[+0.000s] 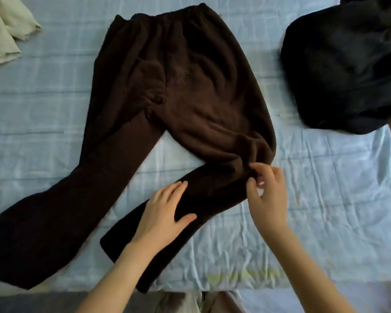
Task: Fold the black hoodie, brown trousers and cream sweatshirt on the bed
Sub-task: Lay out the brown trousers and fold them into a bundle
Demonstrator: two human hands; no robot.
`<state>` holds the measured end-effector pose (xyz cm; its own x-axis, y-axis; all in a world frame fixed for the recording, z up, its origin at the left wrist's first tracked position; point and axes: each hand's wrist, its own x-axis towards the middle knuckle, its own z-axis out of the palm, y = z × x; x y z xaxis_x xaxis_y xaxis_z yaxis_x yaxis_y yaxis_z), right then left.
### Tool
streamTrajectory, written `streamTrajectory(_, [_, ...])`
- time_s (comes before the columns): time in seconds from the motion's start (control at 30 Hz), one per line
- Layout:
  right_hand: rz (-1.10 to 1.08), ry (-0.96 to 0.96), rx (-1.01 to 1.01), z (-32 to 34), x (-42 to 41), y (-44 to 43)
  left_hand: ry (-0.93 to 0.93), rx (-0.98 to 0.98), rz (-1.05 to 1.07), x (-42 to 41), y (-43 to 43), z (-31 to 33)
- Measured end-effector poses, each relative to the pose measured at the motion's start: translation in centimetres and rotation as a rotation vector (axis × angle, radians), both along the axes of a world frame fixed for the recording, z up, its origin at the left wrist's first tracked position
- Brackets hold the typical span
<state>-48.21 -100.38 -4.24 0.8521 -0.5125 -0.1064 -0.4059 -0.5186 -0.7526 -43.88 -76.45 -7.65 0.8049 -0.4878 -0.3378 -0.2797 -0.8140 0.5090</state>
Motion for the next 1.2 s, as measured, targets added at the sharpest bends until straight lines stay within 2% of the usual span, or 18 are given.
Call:
streamTrajectory(0.07, [-0.124, 0.099, 0.225, -1.3, -3.6, 1.3, -0.058, 0.01, 0.08, -0.5, -1.1, -0.5])
streamTrajectory(0.13, [-0.091, 0.168, 0.389, -2.1, -5.3, 2.5, -0.038, -0.021, 0.208, -0.3, -2.2, -0.5])
streamTrajectory(0.23, [-0.059, 0.08, 0.632, -2.4, -5.6, 4.2, 0.034, -0.073, 0.309, -1.1, -3.7, 0.3])
streamTrajectory(0.33, [-0.183, 0.0, 0.862, -1.1, -4.9, 4.6, 0.258, -0.292, 0.464, -4.4, -4.8, 2.3])
streamTrajectory(0.4, [-0.175, -0.046, 0.832, 0.1, -5.6, 3.5, 0.426, -0.45, 0.651, -7.0, -5.2, 3.6])
streamTrajectory(0.47, [-0.126, -0.11, 0.697, 1.5, -7.1, 1.6, 0.709, -0.611, 0.803, -9.3, -6.1, 4.6])
streamTrajectory(0.5, [-0.113, -0.128, 0.624, 2.3, -7.9, 0.5, 0.862, -0.686, 0.836, -10.4, -6.7, 5.0])
streamTrajectory(0.57, [-0.099, -0.091, 0.461, 2.7, -9.1, -1.8, 0.968, -0.694, 0.824, -11.9, -7.6, 4.9])
streamTrajectory(0.6, [-0.08, -0.024, 0.377, 2.1, -9.5, -2.9, 0.917, -0.643, 0.826, -12.2, -8.0, 4.2])
streamTrajectory(0.7, [0.027, 0.243, 0.196, -0.7, -10.2, -5.2, 0.603, -0.407, 0.859, -10.6, -8.5, 2.1])
streamTrajectory(0.77, [0.048, 0.261, 0.177, -2.1, -10.3, -6.3, 0.474, -0.416, 0.857, -8.7, -8.8, 1.1])
streamTrajectory(0.87, [0.049, 0.157, 0.226, -2.8, -9.1, -7.5, 0.473, -0.552, 0.851, -6.5, -9.9, -0.1])
streamTrajectory(1.0, [0.106, 0.11, 0.294, -2.0, -7.9, -8.5, 0.505, -0.666, 0.828, -4.9, -12.1, 0.3])
streamTrajectory(1.1, [0.047, 0.055, 0.159, -0.9, -9.0, -10.9, 0.401, -0.639, 0.853, -5.6, -11.9, 0.9])
streamTrajectory(1.2, [0.065, 0.188, 0.135, -1.0, -9.2, -12.1, 0.384, -0.515, 0.88, -7.1, -11.2, 0.8])
